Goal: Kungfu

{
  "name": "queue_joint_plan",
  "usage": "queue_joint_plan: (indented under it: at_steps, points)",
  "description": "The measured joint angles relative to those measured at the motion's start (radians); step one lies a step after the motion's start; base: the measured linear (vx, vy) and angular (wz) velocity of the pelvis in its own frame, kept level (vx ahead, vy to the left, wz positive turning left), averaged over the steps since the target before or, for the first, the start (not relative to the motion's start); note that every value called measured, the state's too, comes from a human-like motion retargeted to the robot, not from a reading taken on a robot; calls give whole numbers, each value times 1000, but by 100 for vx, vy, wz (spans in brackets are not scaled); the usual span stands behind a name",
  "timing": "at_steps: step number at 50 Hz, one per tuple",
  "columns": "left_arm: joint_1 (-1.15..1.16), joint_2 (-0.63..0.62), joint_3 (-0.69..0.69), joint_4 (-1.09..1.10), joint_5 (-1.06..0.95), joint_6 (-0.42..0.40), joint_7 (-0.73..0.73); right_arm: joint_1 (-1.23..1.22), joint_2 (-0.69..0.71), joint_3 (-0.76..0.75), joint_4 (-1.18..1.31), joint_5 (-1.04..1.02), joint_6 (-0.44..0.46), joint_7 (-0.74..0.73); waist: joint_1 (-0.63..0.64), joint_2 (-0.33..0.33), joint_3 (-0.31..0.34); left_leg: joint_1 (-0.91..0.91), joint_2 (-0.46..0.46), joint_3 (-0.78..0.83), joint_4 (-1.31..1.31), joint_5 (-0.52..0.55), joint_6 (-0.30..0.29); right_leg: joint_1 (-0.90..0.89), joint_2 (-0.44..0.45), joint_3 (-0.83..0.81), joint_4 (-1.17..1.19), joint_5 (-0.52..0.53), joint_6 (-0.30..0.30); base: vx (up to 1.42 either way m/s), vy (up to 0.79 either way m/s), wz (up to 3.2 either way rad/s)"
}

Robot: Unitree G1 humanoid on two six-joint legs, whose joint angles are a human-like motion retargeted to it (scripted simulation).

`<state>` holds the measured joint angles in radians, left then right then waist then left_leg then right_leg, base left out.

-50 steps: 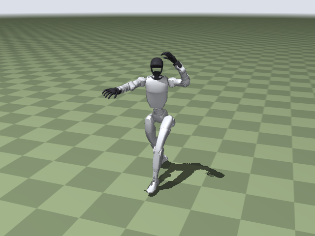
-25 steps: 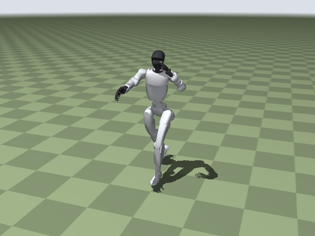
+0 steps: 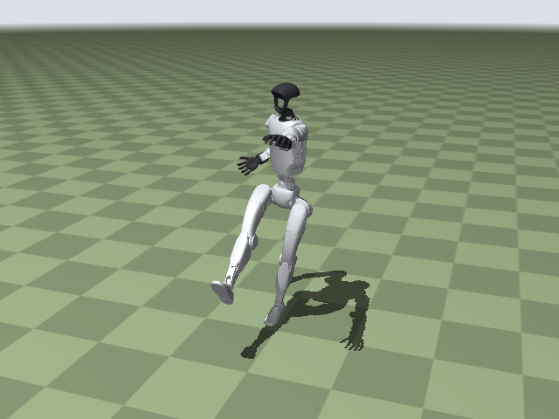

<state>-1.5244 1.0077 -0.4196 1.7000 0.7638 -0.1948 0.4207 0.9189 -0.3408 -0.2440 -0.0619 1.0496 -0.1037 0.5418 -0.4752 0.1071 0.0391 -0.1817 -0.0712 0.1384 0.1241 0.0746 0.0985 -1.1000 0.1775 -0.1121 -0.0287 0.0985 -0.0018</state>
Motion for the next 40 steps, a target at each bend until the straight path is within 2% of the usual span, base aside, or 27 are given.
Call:
queue_joint_plan:
  at_steps: [2, 3, 5, 8, 11, 14, 15, 17, 20, 24, 25, 27, 30, 31, 32, 33, 34, 35, 37, 38, 40]
  points:
    - [20, 26, -19, -18, 50, -181, 165, 71, 27, -55, -21, -35, -49, -36, 3, -35, 0, 30, -6, 26, -12, -8, -15, -35, 31, 16, 62, 21, -51, -2, -20, -36]
    - [24, 21, -21, -17, 68, -219, 228, 88, 33, -66, -34, -38, -75, -55, 9, -43, -9, 28, 0, 28, -14, -7, -25, -53, 45, 30, 93, 52, -87, -2, -22, -13]
    - [41, -2, 10, -2, 68, -190, 221, 83, 28, -64, -67, -60, -101, -84, 2, -40, -31, 4, 16, 13, -14, -3, -42, -70, 55, 62, 141, 79, -93, 0, -16, 19]
    - [94, -12, 44, -39, 17, -150, 114, 14, -26, -25, -122, -146, -107, -76, 6, -22, -48, -18, 28, 1, -26, -7, -68, -12, 52, 79, 157, 69, -61, 4, 8, 8]
    - [191, -10, 99, -200, -12, -182, 91, -76, -121, 14, -195, -256, -127, -92, 62, -17, -67, -55, 34, 14, -31, -13, -91, 94, 42, 106, 155, 36, -54, 1, 15, -35]
    - [353, -29, 176, -445, -160, -243, 37, -184, -226, 53, -279, -384, -167, -159, 167, -30, -99, -95, 33, 32, -33, -11, -109, 237, 12, 143, 169, -9, -18, -2, 9, -51]
    - [415, -44, 209, -536, -238, -258, -8, -225, -260, 65, -307, -430, -177, -190, 206, -36, -111, -110, 34, 34, -31, -10, -116, 288, 1, 166, 179, -21, -10, -2, 7, -32]
    - [573, -85, 272, -752, -502, -245, -200, -352, -321, 93, -347, -527, -182, -273, 282, -42, -162, -175, 34, 21, -7, -14, -135, 374, -34, 206, 212, -50, 23, -5, 3, -6]
    - [820, -201, 331, -1032, -976, -185, -560, -632, -383, 159, -362, -672, -158, -395, 380, -76, -254, -301, 25, 0, 46, -27, -160, 502, -117, 208, 259, -113, 94, -8, -4, 21]
    - [1184, -474, 360, -1210, -1465, 25, -996, -1133, -442, 227, -306, -838, -112, -480, 463, -150, -337, -491, -4, -37, 167, -60, -189, 697, -253, 65, 267, -151, 146, -18, -12, 52]
    - [1275, -549, 361, -1227, -1556, 93, -1085, -1271, -457, 245, -268, -886, -105, -491, 486, -179, -354, -548, -17, -35, 209, -71, -186, 747, -287, 24, 258, -150, 150, -29, -19, 57]
    - [1449, -677, 332, -1232, -1709, 224, -1166, -1570, -502, 306, -108, -1011, -119, -541, 545, -243, -365, -661, -37, -27, 319, -101, -184, 835, -323, -26, 230, -125, 162, -34, -22, 43]
    - [1715, -805, 260, -1243, -1885, 339, -1143, -2017, -568, 429, 323, -1285, -197, -635, 688, -367, -311, -800, -18, 42, 506, -188, -163, 960, -390, -120, 175, -65, 221, -36, -37, -49]
    - [1794, -844, 252, -1238, -1895, 334, -1124, -2170, -574, 496, 552, -1413, -207, -681, 738, -409, -289, -841, 8, 61, 563, -214, -164, 985, -409, -150, 165, -51, 218, -32, -59, -114]
    - [1863, -879, 251, -1234, -1891, 325, -1105, -2322, -572, 562, 787, -1539, -181, -713, 780, -448, -273, -889, 39, 70, 621, -235, -164, 996, -412, -167, 157, -55, 225, -33, -75, -119]
    - [1909, -906, 261, -1231, -1856, 307, -1084, -2469, -555, 625, 1034, -1664, -82, -717, 807, -478, -269, -956, 77, 60, 678, -244, -165, 978, -379, -158, 152, -96, 254, -32, -80, -96]
    - [1941, -921, 274, -1239, -1842, 295, -1059, -2569, -529, 643, 1218, -1762, 96, -665, 822, -493, -264, -1003, 105, 41, 719, -245, -166, 963, -346, -155, 147, -151, 264, -27, -81, -70]
    - [1967, -931, 287, -1252, -1837, 286, -1032, -2646, -498, 640, 1369, -1846, 314, -586, 833, -500, -258, -1040, 129, 18, 753, -242, -167, 950, -312, -155, 144, -214, 264, -27, -61, -58]
    - [1974, -968, 299, -1286, -1854, 290, -1032, -2716, -477, 638, 1458, -1855, 338, -415, 875, -502, -236, -1096, 154, -2, 798, -236, -155, 938, -311, -201, 147, -314, 264, -38, -40, -31]
    - [1963, -974, 297, -1306, -1849, 290, -1053, -2737, -495, 654, 1435, -1809, 278, -398, 885, -495, -214, -1112, 151, -10, 813, -231, -144, 941, -305, -224, 152, -353, 264, -34, -32, 28]
    - [1944, -952, 285, -1327, -1801, 286, -1095, -2729, -511, 645, 1364, -1768, 182, -521, 876, -473, -190, -1125, 147, -31, 837, -223, -133, 952, -269, -209, 169, -414, 264, -8, -25, 62]
